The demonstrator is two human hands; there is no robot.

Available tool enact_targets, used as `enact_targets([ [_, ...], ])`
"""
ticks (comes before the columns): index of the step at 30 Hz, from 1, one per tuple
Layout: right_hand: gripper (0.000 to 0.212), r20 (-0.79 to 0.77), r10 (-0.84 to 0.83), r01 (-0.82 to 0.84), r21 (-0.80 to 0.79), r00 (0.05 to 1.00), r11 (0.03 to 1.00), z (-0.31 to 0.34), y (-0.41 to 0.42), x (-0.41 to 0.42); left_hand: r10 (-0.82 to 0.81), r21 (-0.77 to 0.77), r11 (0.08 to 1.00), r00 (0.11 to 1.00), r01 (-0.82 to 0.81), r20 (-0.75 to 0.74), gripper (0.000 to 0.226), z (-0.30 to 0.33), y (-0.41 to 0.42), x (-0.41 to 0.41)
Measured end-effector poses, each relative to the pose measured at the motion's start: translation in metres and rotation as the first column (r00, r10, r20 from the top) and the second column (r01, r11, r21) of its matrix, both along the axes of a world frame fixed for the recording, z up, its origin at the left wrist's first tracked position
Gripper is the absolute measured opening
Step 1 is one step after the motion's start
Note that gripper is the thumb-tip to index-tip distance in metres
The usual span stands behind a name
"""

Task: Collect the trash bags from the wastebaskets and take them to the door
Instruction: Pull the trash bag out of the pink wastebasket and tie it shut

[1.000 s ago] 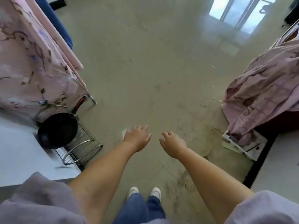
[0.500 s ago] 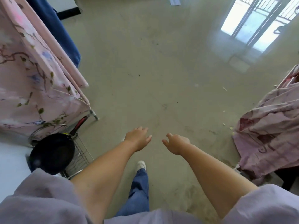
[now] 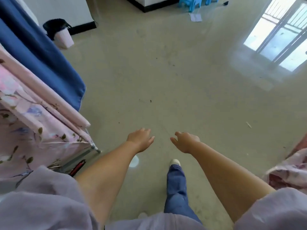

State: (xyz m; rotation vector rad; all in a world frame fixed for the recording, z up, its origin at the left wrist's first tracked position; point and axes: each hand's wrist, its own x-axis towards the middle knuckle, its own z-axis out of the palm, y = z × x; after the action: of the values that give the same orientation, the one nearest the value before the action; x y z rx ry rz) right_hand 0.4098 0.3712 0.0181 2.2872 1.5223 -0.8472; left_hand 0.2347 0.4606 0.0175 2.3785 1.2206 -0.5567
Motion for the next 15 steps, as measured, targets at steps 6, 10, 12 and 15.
enact_targets([
  [6, 0.053, -0.021, 0.152, -0.152, 0.0, 0.988, 0.988, -0.005, 0.131, 0.077, 0.192, -0.014, 0.981, 0.981, -0.191, 0.021, 0.048, -0.001, 0.11, 0.054],
  [10, 0.052, -0.019, 0.25, -0.25, -0.028, 0.968, 0.968, -0.001, 0.216, 0.112, 0.34, -0.052, 0.94, 0.939, -0.338, 0.051, 0.047, -0.003, 0.171, 0.076],
  [12, 0.051, -0.006, 0.312, -0.312, -0.037, 0.95, 0.949, -0.003, 0.259, 0.121, 0.385, -0.067, 0.922, 0.921, -0.381, 0.059, 0.047, -0.007, 0.2, 0.081],
  [15, 0.051, -0.004, 0.391, -0.39, -0.042, 0.921, 0.92, -0.006, 0.325, 0.124, 0.451, -0.073, 0.891, 0.891, -0.447, 0.054, 0.048, -0.014, 0.25, 0.08],
])
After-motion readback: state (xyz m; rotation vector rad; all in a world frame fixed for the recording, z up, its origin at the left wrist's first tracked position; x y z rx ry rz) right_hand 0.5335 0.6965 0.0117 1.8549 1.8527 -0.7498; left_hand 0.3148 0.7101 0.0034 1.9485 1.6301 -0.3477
